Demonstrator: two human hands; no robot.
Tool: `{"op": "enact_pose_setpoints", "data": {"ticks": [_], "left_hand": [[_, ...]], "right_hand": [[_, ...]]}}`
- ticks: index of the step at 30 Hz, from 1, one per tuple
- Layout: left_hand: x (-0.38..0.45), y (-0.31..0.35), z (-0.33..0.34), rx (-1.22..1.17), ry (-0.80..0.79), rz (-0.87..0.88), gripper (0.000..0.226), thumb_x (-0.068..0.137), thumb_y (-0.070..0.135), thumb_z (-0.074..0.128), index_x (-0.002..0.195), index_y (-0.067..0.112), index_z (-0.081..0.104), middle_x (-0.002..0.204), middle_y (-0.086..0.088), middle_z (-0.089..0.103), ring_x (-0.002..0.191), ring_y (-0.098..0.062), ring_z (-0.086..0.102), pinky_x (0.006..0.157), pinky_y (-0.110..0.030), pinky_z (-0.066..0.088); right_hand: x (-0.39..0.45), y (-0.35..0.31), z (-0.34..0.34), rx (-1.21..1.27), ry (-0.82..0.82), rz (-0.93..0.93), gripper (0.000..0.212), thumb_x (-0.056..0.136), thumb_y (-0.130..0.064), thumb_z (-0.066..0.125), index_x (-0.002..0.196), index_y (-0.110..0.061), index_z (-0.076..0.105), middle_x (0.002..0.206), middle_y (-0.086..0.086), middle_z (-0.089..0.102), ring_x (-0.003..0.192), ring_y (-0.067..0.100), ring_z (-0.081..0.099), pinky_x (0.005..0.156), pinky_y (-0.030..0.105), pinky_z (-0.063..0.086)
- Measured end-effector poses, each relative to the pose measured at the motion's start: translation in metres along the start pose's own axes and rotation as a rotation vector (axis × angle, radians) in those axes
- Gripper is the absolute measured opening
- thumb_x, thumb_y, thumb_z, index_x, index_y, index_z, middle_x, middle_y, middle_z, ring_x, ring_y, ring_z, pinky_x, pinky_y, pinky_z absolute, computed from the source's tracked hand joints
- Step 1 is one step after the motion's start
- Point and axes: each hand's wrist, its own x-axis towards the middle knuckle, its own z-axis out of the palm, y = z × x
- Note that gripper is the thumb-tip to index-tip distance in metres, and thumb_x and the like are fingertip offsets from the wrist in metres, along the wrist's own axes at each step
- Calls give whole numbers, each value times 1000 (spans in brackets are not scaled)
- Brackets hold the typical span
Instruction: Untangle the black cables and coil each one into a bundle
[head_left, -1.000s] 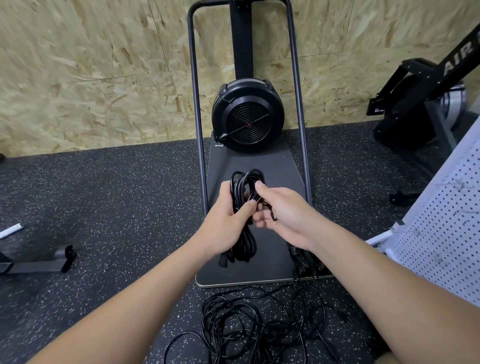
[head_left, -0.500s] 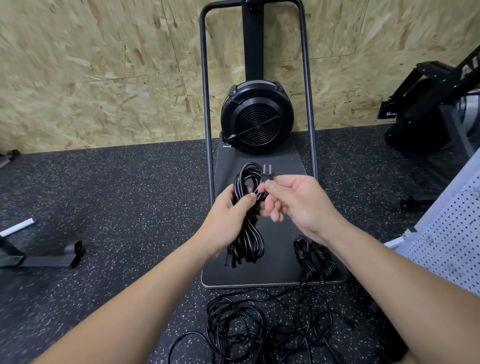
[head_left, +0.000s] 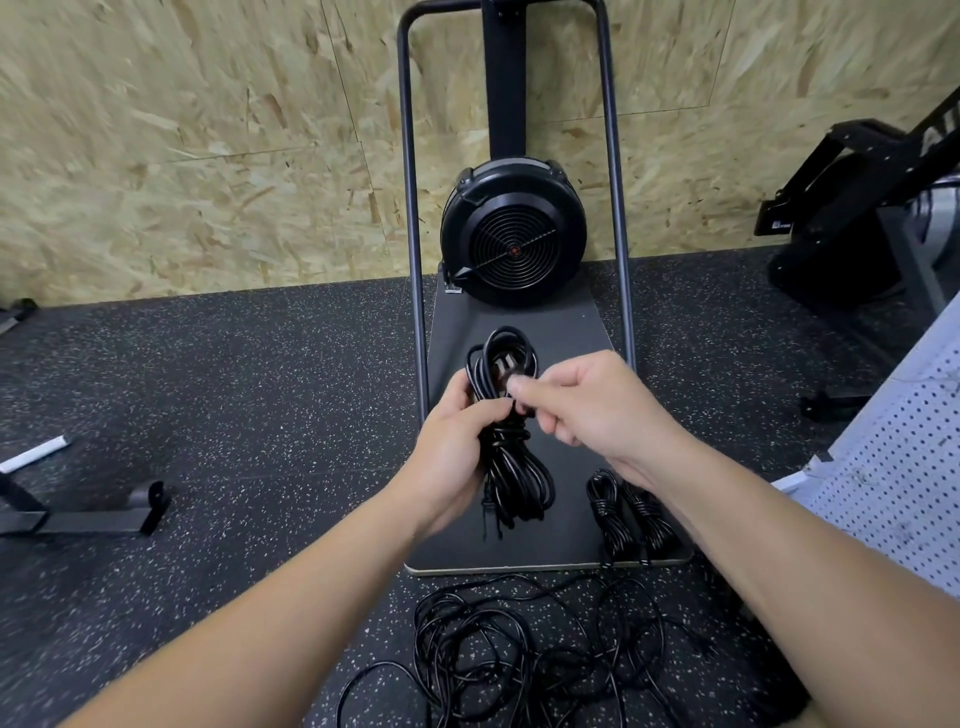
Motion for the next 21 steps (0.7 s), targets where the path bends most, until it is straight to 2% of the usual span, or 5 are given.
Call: {"op": "enact_pose_setpoints", "data": {"ticks": [7, 10, 14, 18, 21], "left_hand": [[-5, -11, 7, 235, -39, 69, 31, 106, 2, 59, 135, 12, 54, 114, -12, 69, 107, -22, 62, 102, -44, 47], [-3, -12, 5, 469, -77, 176, 31, 109, 4, 58, 136, 19, 54, 119, -16, 66, 107, -17, 60, 104, -45, 49], [-6, -10, 3, 639, -110, 220, 38, 108, -1, 56, 140, 19, 51, 115, 6, 66, 105, -8, 63, 98, -31, 52], [-7, -14, 6, 693, -118, 175, 40, 110, 5, 54, 144, 24, 45, 114, 8, 71, 107, -18, 75, 99, -58, 60], [-8, -12, 5, 697, -149, 159, 45, 111, 8, 55, 150, 27, 44, 124, 0, 72, 116, -27, 75, 102, -64, 58]], "right_hand": [[7, 6, -7, 39, -41, 151, 58, 94, -40, 86, 89, 16, 70, 66, 15, 51, 55, 22, 34, 51, 30, 29], [7, 11, -8, 30, -4, 188, 58, 91, -39, 88, 82, 15, 69, 63, 14, 54, 55, 24, 42, 49, 30, 36], [4, 18, -9, 188, -20, 288, 33, 95, -27, 86, 88, 4, 77, 62, 4, 61, 48, 11, 51, 46, 25, 42], [-1, 24, -4, 243, 37, 319, 27, 93, -23, 88, 86, 0, 76, 63, 5, 65, 49, 11, 56, 46, 23, 46], [0, 25, -3, 163, 128, 285, 24, 91, -18, 87, 79, -1, 75, 60, 5, 65, 47, 13, 54, 45, 25, 44]]}}
